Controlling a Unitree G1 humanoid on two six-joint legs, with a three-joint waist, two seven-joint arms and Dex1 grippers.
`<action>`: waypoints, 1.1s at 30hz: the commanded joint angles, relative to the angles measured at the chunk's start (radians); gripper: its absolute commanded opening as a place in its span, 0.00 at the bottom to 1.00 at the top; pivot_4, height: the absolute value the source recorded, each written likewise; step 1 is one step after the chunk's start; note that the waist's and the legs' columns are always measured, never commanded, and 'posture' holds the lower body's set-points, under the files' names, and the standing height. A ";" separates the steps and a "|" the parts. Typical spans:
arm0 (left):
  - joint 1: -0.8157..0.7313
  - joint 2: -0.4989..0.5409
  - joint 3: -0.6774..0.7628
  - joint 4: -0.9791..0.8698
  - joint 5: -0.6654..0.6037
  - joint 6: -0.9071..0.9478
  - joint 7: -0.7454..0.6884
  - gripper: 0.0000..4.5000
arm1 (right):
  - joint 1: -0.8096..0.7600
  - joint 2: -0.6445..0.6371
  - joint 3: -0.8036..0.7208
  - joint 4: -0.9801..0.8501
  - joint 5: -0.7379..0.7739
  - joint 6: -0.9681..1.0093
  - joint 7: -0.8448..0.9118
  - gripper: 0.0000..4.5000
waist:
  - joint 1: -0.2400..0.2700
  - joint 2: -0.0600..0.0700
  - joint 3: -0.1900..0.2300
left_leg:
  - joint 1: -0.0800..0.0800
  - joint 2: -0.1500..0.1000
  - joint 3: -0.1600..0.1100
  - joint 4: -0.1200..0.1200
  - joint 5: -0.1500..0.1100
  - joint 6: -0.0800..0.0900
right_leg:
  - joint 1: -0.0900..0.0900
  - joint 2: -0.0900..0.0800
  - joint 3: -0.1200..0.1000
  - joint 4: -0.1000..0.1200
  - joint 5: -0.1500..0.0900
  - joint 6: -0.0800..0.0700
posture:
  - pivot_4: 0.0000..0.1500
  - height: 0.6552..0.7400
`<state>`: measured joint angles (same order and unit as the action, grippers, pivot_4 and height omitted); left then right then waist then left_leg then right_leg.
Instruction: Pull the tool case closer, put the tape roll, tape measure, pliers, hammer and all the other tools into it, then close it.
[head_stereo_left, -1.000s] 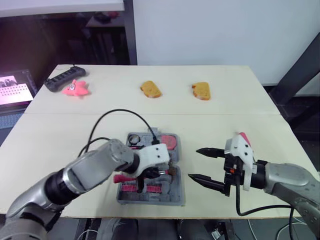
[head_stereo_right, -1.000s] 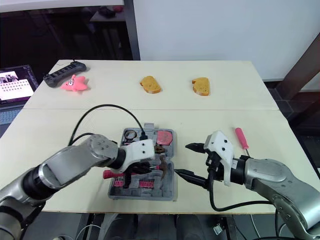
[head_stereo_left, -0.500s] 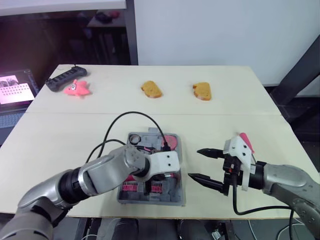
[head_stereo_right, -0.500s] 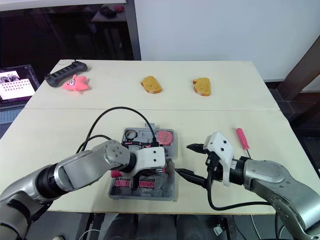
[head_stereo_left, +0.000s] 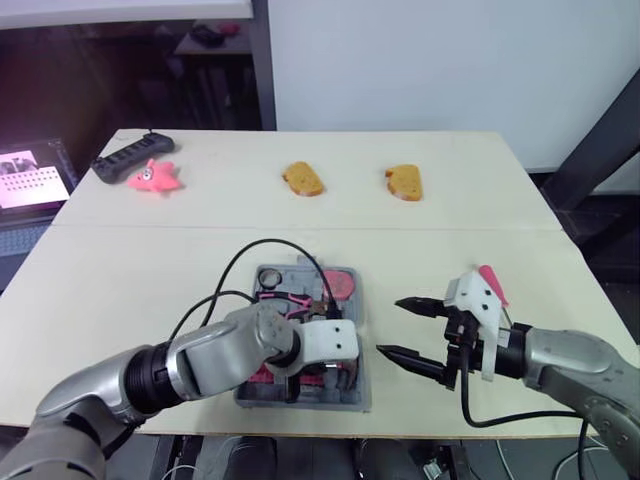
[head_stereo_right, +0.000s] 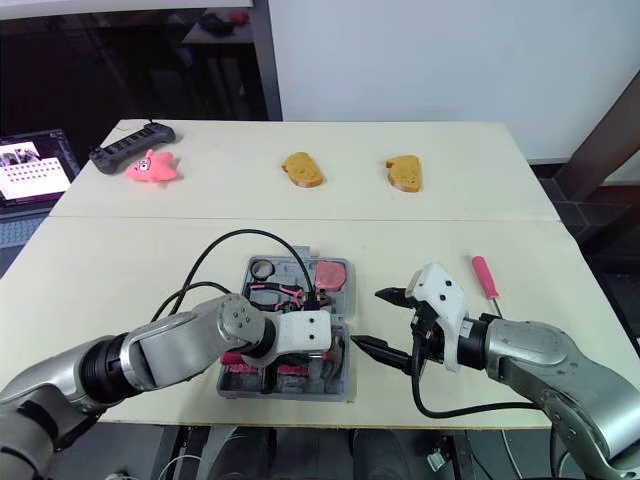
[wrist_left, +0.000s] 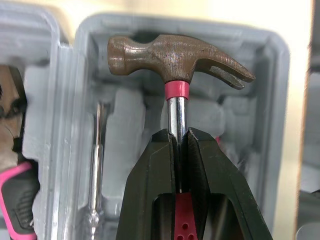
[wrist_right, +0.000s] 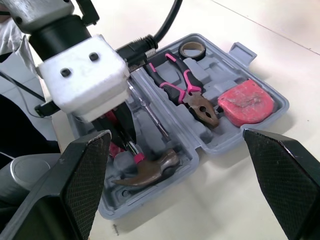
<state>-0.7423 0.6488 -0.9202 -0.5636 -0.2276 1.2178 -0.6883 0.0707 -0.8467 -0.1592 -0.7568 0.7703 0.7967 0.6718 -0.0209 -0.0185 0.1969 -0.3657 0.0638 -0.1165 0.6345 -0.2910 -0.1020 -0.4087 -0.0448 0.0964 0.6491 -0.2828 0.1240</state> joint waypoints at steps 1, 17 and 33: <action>0.003 0.006 0.013 0.006 0.022 -0.032 -0.004 0.01 | 0.021 -0.004 -0.022 -0.040 0.021 -0.006 0.009 1.00 | 0.005 0.000 0.000 | 0.000 0.000 0.000 0.000 0.000 0.000 | 0.000 0.000 0.000 0.000 0.000 0.000 | 1.00 1.00; 0.023 0.002 -0.004 0.078 0.079 -0.121 -0.044 0.01 | 0.013 -0.011 -0.009 -0.040 -0.009 -0.025 0.032 1.00 | 0.008 0.000 0.000 | 0.000 0.000 0.000 0.003 0.000 0.000 | 0.001 0.000 0.000 0.000 0.000 0.000 | 1.00 1.00; 0.042 0.003 0.083 0.047 0.108 -0.173 -0.104 0.79 | 0.003 0.001 0.007 -0.035 -0.005 -0.021 0.023 1.00 | 0.008 0.001 -0.001 | -0.001 -0.001 0.000 0.009 -0.002 0.004 | 0.004 0.000 0.000 0.000 0.000 0.000 | 1.00 1.00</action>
<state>-0.7012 0.6476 -0.8744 -0.4799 -0.1145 1.0592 -0.7799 0.0825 -0.8486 -0.1471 -0.7643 0.7590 0.7877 0.6940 -0.0127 -0.0173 0.1960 -0.3677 0.0633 -0.1166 0.6441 -0.2934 -0.0976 -0.4052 -0.0445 0.0966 0.6494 -0.2831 0.1236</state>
